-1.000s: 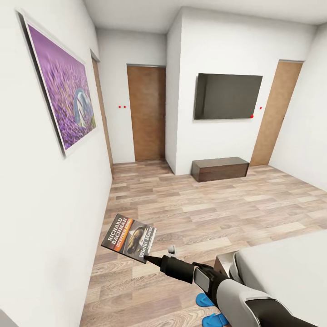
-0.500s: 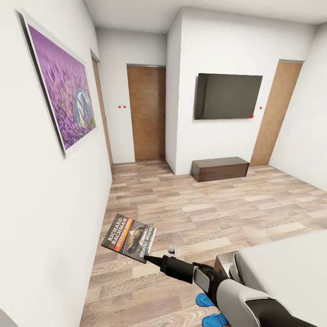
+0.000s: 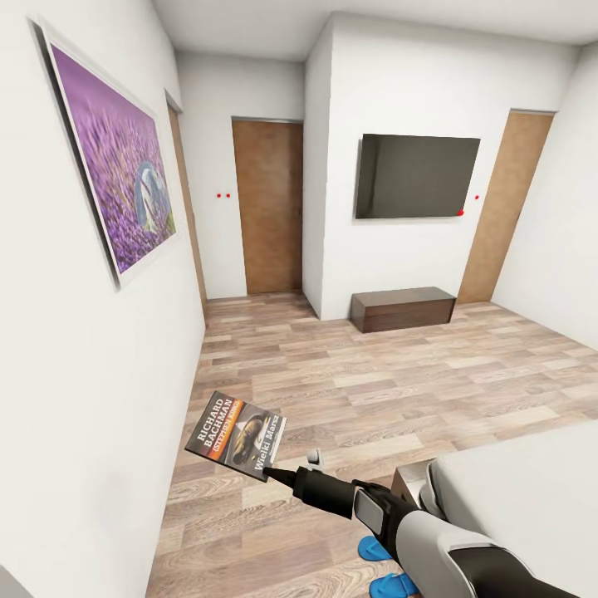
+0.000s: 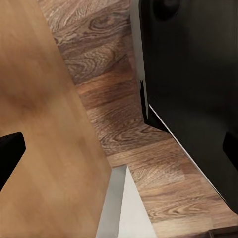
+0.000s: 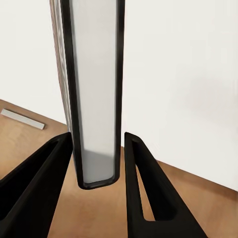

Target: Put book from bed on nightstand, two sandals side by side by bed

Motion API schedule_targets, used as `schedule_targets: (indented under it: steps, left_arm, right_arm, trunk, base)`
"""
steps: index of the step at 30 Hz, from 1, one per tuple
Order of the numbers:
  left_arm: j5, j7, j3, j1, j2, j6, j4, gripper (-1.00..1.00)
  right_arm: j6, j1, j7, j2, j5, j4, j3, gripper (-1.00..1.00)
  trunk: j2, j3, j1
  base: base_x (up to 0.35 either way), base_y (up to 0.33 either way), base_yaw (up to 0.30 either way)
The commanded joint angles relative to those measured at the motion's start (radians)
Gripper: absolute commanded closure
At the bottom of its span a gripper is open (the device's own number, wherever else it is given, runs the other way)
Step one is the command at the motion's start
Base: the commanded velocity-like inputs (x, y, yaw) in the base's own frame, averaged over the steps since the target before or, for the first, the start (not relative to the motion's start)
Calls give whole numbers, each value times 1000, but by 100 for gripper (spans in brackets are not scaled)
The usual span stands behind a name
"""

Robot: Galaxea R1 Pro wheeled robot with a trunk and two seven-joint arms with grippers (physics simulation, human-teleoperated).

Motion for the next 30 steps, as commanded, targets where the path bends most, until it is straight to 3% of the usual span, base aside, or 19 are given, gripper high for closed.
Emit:
schedule_targets:
  steps: [1,30]
  left_arm:
    - [10,3,-9,1,0,-1,-2,-100]
    - [10,3,-9,1,1,-1,-2,-100]
  right_arm:
    - [10,-1,2,0,-5,0,-2,100]
    - [8,1,5,0,-4,3,-1,100]
  trunk:
    - [-2,-2,1]
    - [-2,-2,1]
  base:
    - [0,0,0]
    - [0,0,3]
